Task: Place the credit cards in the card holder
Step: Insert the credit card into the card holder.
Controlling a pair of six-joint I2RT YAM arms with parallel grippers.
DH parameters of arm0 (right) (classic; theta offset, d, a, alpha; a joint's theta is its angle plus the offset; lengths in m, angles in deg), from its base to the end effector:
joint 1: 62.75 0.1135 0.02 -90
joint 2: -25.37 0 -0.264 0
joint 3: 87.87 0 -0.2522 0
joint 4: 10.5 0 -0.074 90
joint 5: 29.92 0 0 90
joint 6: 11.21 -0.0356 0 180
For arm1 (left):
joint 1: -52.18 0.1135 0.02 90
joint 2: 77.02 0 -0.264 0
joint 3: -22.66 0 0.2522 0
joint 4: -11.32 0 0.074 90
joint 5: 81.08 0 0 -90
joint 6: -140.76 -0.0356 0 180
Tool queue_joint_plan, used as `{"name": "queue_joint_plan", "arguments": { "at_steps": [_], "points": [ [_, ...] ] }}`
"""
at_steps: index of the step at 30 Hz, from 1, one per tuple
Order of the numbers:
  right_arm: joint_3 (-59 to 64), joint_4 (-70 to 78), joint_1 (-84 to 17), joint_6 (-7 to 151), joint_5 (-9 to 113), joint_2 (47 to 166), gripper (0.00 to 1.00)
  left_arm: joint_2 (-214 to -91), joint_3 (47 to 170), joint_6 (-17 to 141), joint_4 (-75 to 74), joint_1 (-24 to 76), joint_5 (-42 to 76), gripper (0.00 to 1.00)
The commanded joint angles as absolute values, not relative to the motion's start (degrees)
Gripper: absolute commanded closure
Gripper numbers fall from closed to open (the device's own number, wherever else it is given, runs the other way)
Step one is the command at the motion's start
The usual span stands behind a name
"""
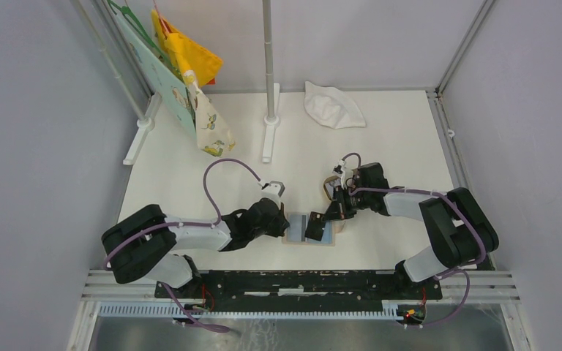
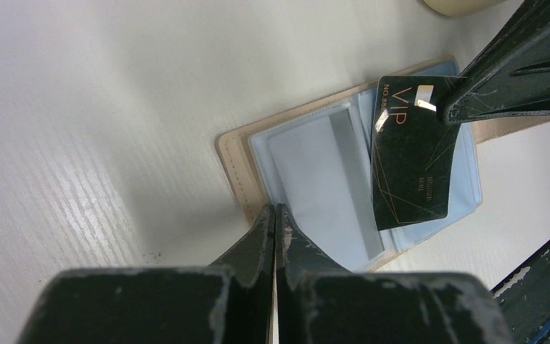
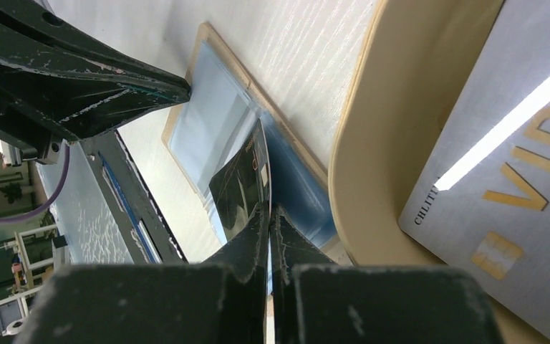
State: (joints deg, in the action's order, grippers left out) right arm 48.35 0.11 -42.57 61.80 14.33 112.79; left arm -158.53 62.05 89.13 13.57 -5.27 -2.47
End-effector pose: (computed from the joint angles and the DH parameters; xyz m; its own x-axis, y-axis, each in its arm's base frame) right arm 0.2243 0.1096 0.1230 -0.9136 -0.1186 -0.3889 -0.3833 0.5701 0.7267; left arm 0.1413 -0.2084 0.1357 -0.7327 0.0169 -0.6803 0.3698 0.8491 -0.3772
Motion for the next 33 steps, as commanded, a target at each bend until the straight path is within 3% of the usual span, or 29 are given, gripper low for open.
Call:
{"name": "queue_joint_plan", "arguments": {
  "at_steps": [1, 33],
  "points": [
    [45.9, 2.2, -41.6, 64.1, 16.8, 114.4, 1.0, -160.0, 63.8, 87.7, 14.5, -5.1, -1.9, 0.98],
    [45.3, 3.0, -39.7, 60.8, 15.0, 118.7, 0.98, -160.6, 65.0, 85.8, 14.4, -5.1, -1.3, 0.98]
  ]
}}
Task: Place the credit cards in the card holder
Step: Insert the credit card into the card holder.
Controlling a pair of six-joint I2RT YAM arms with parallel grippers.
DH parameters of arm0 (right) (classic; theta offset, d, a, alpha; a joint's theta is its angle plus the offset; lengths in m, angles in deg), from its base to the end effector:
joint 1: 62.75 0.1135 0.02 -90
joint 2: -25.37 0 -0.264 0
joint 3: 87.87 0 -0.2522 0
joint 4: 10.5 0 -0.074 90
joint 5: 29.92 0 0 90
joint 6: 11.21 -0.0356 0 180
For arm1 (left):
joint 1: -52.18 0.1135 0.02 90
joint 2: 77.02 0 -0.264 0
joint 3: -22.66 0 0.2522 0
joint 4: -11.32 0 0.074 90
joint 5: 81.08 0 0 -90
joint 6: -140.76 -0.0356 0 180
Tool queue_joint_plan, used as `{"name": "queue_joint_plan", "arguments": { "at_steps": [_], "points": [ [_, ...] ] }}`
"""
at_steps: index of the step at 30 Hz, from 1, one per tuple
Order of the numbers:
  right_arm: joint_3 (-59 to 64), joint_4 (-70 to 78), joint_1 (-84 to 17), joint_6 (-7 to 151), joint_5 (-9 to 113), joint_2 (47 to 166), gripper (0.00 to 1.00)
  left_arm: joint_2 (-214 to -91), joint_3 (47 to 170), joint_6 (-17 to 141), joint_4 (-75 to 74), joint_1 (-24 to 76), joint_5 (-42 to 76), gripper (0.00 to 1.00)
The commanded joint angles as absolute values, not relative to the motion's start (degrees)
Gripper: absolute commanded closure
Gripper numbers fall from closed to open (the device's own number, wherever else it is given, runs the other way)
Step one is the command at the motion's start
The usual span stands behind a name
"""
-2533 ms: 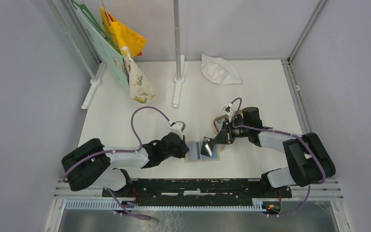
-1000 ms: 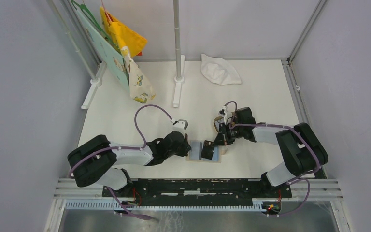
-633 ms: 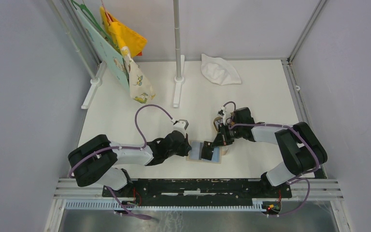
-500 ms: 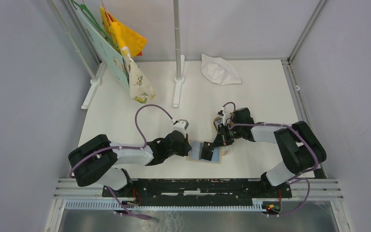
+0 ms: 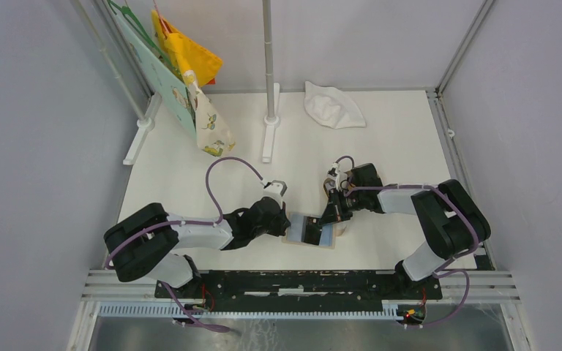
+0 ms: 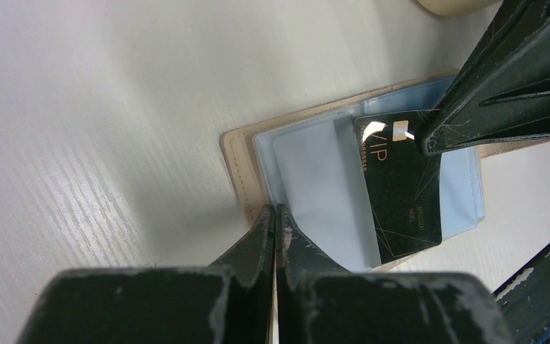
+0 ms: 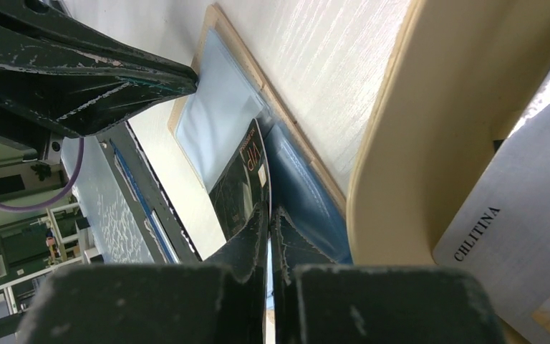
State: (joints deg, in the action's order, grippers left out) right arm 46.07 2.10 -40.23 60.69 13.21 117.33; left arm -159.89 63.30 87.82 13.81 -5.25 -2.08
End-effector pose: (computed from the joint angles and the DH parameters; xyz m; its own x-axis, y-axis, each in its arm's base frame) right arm 0.2265 0.1220 0.1124 -0.9394 -0.1596 -0.3033 -0.3390 0.5629 0.7538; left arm 0.1445 -0.2136 0.1363 -0.7256 0.0370 -0.6871 0.3897 0.8451 -0.3661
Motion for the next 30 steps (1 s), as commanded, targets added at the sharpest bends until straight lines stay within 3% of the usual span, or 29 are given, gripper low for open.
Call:
{"name": "queue_joint_plan", "arguments": {
  "at_steps": [1, 30],
  "points": [
    [45.3, 2.9, -39.7, 60.5, 14.8, 118.8, 0.98, -160.7, 65.0, 85.8, 14.4, -5.1, -1.2, 0.98],
    [52.0, -2.9, -40.6, 55.2, 20.0, 113.7, 0.98, -159.7, 65.3, 85.1, 14.0, -5.0, -1.0, 0.98]
  ]
}}
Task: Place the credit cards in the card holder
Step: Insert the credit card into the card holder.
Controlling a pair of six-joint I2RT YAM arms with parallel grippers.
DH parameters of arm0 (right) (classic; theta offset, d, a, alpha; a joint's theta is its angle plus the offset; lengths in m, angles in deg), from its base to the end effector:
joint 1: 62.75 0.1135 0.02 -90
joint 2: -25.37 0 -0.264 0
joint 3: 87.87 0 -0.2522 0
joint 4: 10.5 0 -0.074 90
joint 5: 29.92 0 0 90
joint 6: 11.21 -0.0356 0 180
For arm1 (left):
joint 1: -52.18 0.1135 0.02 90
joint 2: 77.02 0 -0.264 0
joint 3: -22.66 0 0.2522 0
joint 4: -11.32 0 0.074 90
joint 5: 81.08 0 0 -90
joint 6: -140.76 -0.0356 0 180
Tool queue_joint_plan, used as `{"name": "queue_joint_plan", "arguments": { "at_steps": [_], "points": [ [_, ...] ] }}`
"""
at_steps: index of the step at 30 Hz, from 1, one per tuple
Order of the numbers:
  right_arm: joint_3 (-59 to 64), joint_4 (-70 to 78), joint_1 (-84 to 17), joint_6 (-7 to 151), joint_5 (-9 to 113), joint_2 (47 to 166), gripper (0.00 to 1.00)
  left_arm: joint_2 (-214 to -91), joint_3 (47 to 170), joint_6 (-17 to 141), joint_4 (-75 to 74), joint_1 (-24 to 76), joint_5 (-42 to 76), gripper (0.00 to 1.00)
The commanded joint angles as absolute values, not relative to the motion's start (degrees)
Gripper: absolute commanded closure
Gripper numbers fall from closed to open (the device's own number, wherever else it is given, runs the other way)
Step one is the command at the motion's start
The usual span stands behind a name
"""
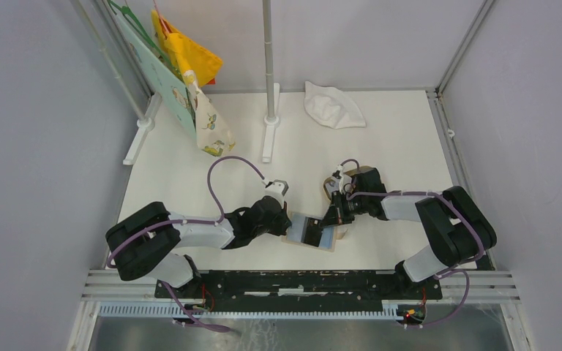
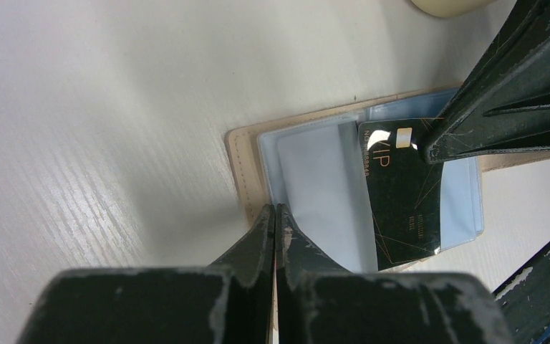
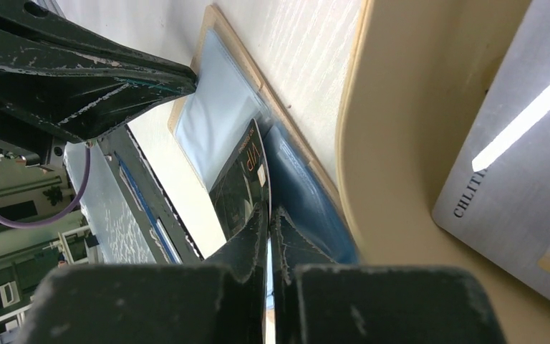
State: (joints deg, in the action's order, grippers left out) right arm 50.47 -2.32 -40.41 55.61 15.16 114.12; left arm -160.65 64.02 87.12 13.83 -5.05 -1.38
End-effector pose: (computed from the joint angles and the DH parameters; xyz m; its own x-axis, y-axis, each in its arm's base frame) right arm 0.2147 0.1154 0.1112 -0.9512 -0.0896 -0.2953 -0.2903 0.5845 0.7577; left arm 0.1467 -0.2161 0.1365 -0.7251 0.0488 -0.6869 0.4011 0.8408 -0.3637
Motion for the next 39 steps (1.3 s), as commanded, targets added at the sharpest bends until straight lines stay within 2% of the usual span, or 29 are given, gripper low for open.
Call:
{"name": "queue_joint_plan", "arguments": {
  "at_steps": [1, 21, 39],
  "points": [
    [52.1, -3.0, -40.6, 54.8, 20.0, 113.8, 0.98, -159.7, 65.3, 84.9, 14.1, -5.1, -0.9, 0.98],
    [53.9, -5.0, -40.7, 49.7, 21.5, 111.5, 1.0, -159.5, 66.4, 83.9, 14.9, -5.0, 0.3, 0.98],
    [52.5, -3.8, -40.7, 45.1, 20.1, 115.0, 1.0, -160.0, 66.8, 83.6, 15.7, -5.1, 1.7, 0.98]
  ]
}}
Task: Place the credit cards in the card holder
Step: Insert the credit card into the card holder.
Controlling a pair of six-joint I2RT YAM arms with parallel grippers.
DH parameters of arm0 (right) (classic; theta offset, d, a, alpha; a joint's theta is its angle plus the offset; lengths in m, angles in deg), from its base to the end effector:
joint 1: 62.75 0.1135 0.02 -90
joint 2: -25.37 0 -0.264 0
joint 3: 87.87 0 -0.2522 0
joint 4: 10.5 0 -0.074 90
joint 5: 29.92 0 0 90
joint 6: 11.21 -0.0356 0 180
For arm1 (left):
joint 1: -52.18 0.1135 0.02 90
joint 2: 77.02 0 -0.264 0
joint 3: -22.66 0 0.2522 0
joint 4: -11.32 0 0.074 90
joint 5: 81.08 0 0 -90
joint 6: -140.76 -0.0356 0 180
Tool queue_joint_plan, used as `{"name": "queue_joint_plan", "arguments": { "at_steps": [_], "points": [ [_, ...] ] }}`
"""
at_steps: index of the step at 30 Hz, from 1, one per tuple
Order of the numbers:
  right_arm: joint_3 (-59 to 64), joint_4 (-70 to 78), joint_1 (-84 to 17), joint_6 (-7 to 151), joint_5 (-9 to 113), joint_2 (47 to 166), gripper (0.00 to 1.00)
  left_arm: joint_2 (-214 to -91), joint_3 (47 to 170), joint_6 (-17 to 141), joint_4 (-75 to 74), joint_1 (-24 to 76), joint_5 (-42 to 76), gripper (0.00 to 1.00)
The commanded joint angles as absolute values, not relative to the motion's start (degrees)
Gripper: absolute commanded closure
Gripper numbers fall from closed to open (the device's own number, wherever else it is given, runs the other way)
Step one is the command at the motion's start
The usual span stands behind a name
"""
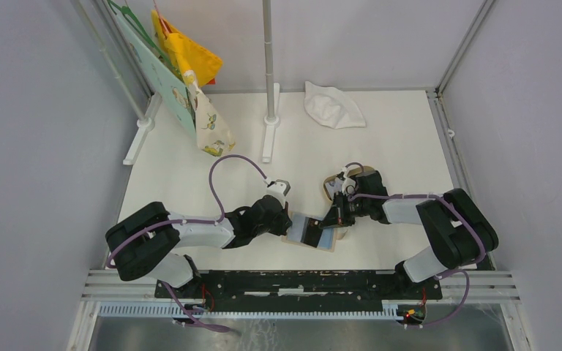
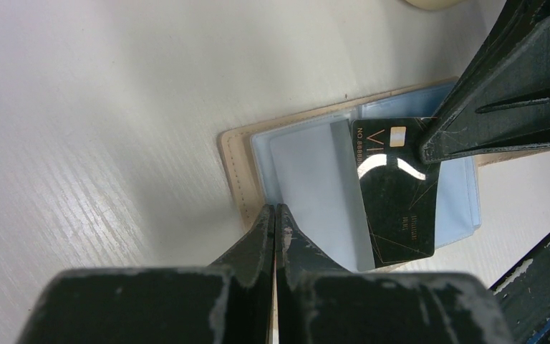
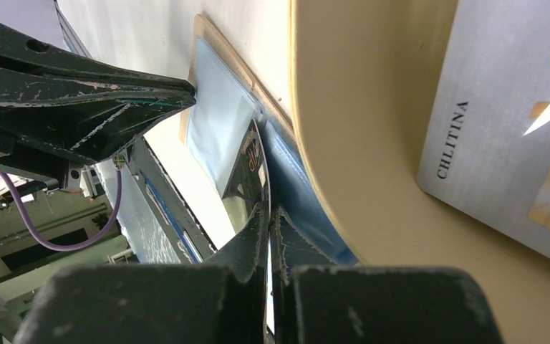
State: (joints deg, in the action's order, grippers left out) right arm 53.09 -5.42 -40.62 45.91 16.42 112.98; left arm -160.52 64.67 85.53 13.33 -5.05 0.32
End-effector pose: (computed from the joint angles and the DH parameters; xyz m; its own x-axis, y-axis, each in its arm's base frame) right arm 0.2084 0.1113 0.1078 -0.9803 0.0253 -0.1959 -0.1422 0.5981 0.7887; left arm 0.1470 -0.2185 0.1393 -0.7212 0.0786 -0.6883 0.4354 0.8242 -0.3621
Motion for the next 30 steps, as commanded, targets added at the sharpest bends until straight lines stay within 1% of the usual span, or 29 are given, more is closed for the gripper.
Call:
{"name": "queue_joint_plan", "arguments": {
  "at_steps": [1, 13, 24, 30],
  "points": [
    [52.3, -3.5, -40.7, 45.0, 20.1, 115.1, 1.0, -160.0, 66.8, 83.5, 15.8, -5.1, 1.8, 0.98],
    [52.2, -2.8, -40.6, 44.4, 21.3, 115.7, 1.0, -160.5, 67.0, 83.2, 16.5, -5.1, 2.6, 0.98],
    [58.0, -7.8, -40.8, 40.0, 23.5, 113.0, 1.0, -159.6, 66.8, 82.8, 16.5, -5.1, 2.5, 0.98],
    [57.6, -9.2, -40.8, 38.2, 20.6, 115.4, 1.0, -159.3, 66.7, 82.4, 16.5, -5.1, 2.5, 0.98]
  ]
}}
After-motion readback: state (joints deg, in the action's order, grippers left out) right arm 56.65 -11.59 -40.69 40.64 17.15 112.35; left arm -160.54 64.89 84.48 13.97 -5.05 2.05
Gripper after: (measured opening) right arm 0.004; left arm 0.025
